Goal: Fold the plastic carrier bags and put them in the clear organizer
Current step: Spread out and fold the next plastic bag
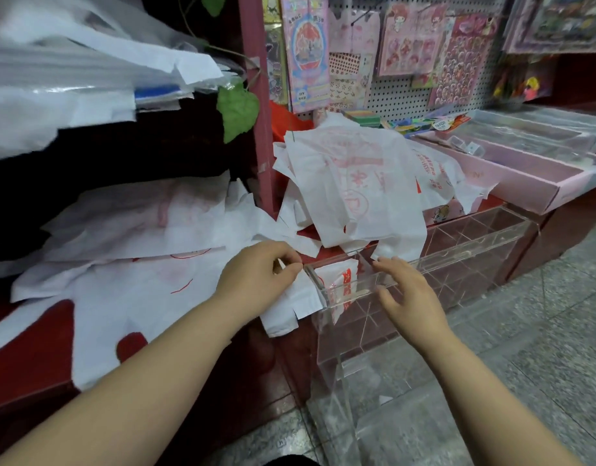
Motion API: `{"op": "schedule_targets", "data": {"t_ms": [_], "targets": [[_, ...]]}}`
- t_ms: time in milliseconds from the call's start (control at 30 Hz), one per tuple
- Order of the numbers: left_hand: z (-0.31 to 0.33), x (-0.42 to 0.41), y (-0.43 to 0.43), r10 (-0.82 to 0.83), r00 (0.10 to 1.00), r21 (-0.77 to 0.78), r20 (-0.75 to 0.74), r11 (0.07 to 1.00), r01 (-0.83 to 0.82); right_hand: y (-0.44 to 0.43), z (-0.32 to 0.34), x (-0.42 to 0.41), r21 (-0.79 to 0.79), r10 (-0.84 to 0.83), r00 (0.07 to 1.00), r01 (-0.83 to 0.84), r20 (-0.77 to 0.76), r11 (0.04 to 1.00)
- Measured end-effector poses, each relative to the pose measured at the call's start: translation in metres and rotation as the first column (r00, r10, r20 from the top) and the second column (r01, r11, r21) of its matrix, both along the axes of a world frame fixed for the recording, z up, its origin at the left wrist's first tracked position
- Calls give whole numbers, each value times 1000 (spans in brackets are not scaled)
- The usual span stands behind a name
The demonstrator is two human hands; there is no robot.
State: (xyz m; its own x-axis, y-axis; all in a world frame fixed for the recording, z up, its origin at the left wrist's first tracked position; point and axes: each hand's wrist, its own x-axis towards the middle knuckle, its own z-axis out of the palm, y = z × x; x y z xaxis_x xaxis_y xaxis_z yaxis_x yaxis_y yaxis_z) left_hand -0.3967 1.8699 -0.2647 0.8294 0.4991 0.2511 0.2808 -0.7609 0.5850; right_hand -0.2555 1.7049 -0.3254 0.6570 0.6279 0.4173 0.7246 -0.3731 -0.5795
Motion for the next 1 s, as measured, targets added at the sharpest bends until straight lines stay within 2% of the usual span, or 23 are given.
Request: {"op": "schedule_targets", "data": {"t_ms": [133,233,333,433,533,667,733,833,900,1000], "targets": [[-14,-76,12,53,998,79,26,995,-55,22,16,-33,44,89,989,-95,117,994],[-36,-130,37,158,986,276,62,946,-169,51,25,-61,-19,227,962,-227,149,974],[-49,-174,59,288,949,329,-127,915,-234,85,27,-87,-93,267,955,-256,128,962],[-59,-197,76,316,920,339,-231,913,-228,122,28,-108,-176,339,932,-315,126,932],[-63,-201,82,322,914,382,-248,899,-213,164,31,-118,-245,354,918,-307,180,920],[-71,-202,86,299,924,357,-237,912,-203,220,32,-115,-307,348,844,-232,408,923],[-76,-201,91,302,939,379,-167,898,-222,241,33,-109,-346,349,819,-199,456,917],[-83,-197,95,320,943,408,-87,875,-259,258,31,-97,-351,327,759,-138,564,926],[-87,-195,96,319,946,410,-48,870,-273,261,31,-91,-323,299,764,-126,571,938],[-86,-196,95,318,948,413,-23,866,-281,253,43,-97,-95,169,805,-140,568,986]]}}
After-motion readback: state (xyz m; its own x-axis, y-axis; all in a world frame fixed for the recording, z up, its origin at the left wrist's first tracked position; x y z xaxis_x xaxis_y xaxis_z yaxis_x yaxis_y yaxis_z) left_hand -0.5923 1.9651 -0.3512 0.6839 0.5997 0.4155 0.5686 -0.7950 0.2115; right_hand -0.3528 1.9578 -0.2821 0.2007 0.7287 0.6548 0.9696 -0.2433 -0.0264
